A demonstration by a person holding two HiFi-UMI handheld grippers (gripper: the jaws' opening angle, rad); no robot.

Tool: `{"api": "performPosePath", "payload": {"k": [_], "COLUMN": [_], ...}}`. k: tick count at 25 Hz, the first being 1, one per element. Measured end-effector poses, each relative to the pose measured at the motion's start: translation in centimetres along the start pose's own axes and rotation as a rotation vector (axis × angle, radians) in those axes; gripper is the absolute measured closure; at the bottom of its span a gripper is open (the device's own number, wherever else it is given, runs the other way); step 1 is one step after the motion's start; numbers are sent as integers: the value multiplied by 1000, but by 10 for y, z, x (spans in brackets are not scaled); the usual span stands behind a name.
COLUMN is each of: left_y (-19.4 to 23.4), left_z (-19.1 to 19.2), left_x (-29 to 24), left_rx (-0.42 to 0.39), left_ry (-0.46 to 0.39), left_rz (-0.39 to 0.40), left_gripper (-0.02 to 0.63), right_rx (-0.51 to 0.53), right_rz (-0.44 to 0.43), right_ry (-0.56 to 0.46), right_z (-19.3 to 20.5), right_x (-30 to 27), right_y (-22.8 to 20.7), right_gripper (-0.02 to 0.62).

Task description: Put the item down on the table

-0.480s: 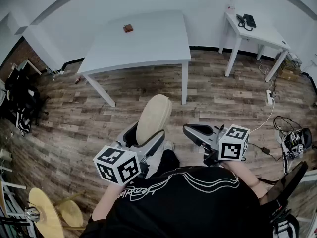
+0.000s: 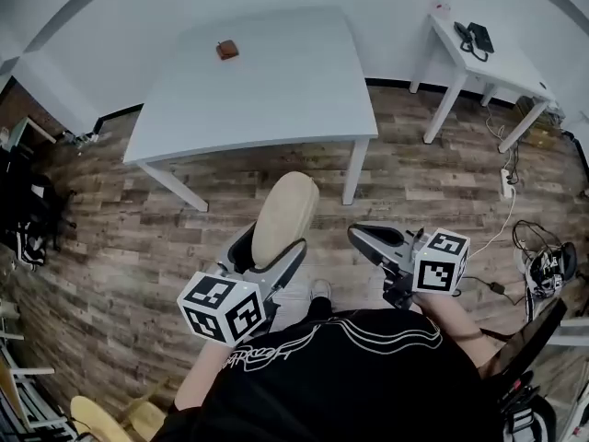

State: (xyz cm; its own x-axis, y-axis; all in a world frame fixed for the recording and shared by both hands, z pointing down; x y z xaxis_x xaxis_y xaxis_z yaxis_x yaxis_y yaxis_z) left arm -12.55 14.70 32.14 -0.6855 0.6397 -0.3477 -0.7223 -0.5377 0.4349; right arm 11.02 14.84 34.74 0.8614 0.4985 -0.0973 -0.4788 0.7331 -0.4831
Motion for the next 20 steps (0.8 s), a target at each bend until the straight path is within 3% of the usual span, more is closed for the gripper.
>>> {"api": "performPosePath", "payload": {"k": [9, 20], "left_y": [101, 143], "left_z": [-63, -93], "left_x": [-51, -97], "left_rx": [9, 22], "left_ry": [5, 1], "left_rz": [0, -48], "left_gripper": [229, 229], "right_rx": [30, 32], "right_rz": [19, 21], "right_ry": [20, 18], "right_z": [-52, -78], "right_x": [-90, -123], "right_y": [-63, -119], "right_gripper": [588, 588]}}
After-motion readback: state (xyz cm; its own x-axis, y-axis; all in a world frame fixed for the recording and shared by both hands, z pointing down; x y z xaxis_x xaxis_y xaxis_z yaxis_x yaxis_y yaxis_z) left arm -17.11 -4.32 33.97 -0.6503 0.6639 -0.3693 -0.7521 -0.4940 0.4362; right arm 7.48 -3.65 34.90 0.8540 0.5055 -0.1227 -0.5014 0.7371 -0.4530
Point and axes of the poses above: the fingertips, and each gripper's own axes: x backward along the fingers, y to its left, z out of its underside, the point moved 8 cm from there along x, backward along the fingers, and after that the axes turned 6 degrees about x, right-handed, at the moved point
